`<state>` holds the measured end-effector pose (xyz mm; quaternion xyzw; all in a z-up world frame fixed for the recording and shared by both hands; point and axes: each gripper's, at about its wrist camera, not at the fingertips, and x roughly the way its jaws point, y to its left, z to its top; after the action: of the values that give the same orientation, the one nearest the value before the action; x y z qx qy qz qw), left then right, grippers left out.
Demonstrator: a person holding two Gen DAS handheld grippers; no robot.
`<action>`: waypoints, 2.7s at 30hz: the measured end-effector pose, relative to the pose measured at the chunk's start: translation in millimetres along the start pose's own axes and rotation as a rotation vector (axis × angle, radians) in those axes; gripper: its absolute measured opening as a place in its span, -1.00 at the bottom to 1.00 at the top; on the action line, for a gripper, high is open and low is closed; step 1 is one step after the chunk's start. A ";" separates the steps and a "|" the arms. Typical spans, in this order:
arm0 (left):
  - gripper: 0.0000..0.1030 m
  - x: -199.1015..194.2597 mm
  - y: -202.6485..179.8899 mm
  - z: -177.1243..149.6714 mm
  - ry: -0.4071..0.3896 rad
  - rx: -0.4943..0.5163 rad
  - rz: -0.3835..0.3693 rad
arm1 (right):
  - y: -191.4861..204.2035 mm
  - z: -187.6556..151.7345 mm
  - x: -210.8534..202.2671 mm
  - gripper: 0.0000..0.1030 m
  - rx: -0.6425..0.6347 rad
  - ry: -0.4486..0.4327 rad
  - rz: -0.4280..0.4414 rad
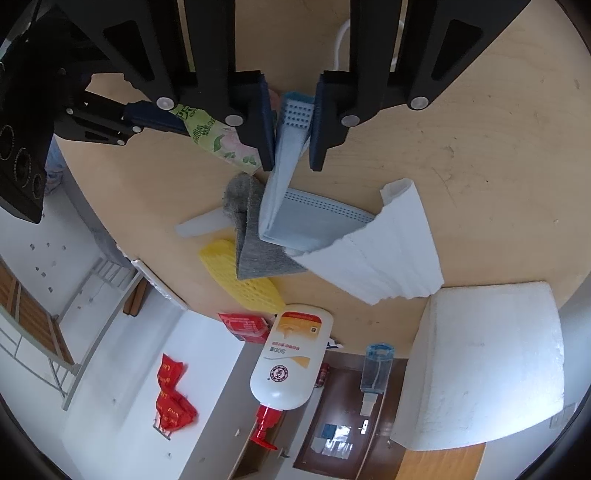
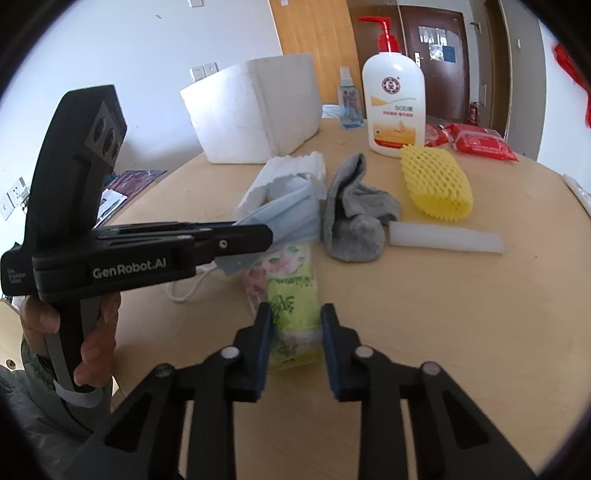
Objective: Organize soft objects
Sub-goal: 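Grasp the blue surgical mask edge with the left gripper while the right gripper grasps the wet-wipes pack, then lift the mask with the left gripper while the right gripper lifts the wet-wipes pack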
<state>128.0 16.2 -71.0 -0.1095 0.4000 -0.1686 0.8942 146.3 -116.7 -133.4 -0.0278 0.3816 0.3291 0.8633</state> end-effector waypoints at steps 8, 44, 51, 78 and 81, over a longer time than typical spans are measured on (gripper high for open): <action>-0.79 -5.8 -4.7 -1.0 -0.022 0.015 -0.009 | -8.6 0.2 -8.3 -0.50 0.036 -0.025 0.010; -0.84 -85.2 -43.1 13.3 -0.223 0.076 -0.186 | -37.5 -5.4 -84.3 -0.50 0.148 -0.229 -0.064; -0.84 -51.2 -42.4 -7.2 -0.077 0.124 -0.138 | -41.1 -11.8 -86.7 -0.50 0.158 -0.226 -0.071; -0.89 0.5 -53.5 -31.4 0.078 0.187 -0.009 | -49.2 -14.6 -83.4 -0.50 0.182 -0.220 -0.049; -0.90 -11.9 -57.2 -30.5 0.027 0.200 -0.030 | -49.3 -15.1 -85.2 -0.50 0.184 -0.227 -0.051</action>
<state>85.4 -33.6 -64.1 -0.0234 0.3914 -0.2226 0.8926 123.7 -206.4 -96.4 0.0790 0.3093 0.2719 0.9078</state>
